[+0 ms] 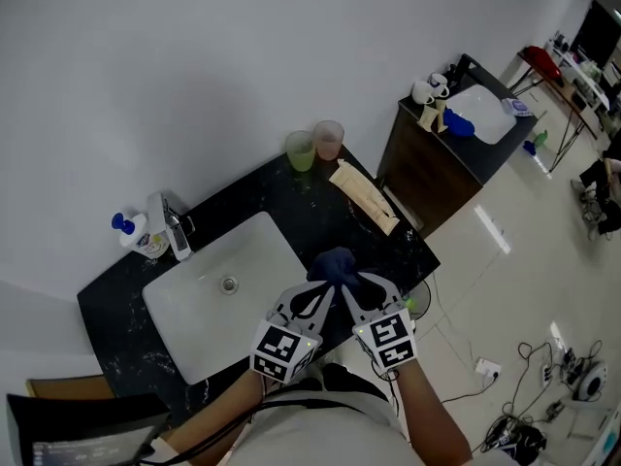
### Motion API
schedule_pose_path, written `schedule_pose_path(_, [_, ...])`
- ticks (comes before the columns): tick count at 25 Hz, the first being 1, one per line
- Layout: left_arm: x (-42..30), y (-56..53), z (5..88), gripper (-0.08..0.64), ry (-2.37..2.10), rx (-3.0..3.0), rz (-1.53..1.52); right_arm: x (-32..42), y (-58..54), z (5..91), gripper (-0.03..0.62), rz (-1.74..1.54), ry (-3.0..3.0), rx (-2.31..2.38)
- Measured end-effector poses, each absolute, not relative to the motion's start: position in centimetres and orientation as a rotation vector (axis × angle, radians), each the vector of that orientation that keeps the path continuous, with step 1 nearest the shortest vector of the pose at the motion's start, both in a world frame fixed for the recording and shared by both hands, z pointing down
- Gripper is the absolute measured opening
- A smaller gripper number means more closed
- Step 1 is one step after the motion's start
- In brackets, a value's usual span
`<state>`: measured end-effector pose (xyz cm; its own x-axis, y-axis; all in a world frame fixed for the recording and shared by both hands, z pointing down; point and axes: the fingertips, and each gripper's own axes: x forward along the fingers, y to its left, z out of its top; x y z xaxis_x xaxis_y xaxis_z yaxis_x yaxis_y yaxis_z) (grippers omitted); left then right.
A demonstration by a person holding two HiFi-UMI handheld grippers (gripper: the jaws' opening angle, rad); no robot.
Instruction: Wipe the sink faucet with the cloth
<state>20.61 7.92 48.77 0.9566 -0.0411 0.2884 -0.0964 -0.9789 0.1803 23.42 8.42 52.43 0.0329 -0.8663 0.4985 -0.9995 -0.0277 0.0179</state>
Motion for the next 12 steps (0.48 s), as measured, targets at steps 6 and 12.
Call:
schedule_pose_path(6, [19.3, 6.7, 48.8, 0.002, -0.144, 2.908, 0.421, 22.3, 6.6, 55.3, 0.258, 0.540, -1.841, 1.763])
schedule_pose_path(12, [18.0, 5.3, 48.7, 0.002, -0.190, 2.900, 0.417, 23.4, 5.8, 58.6, 0.122, 0.630, -1.693, 1.638])
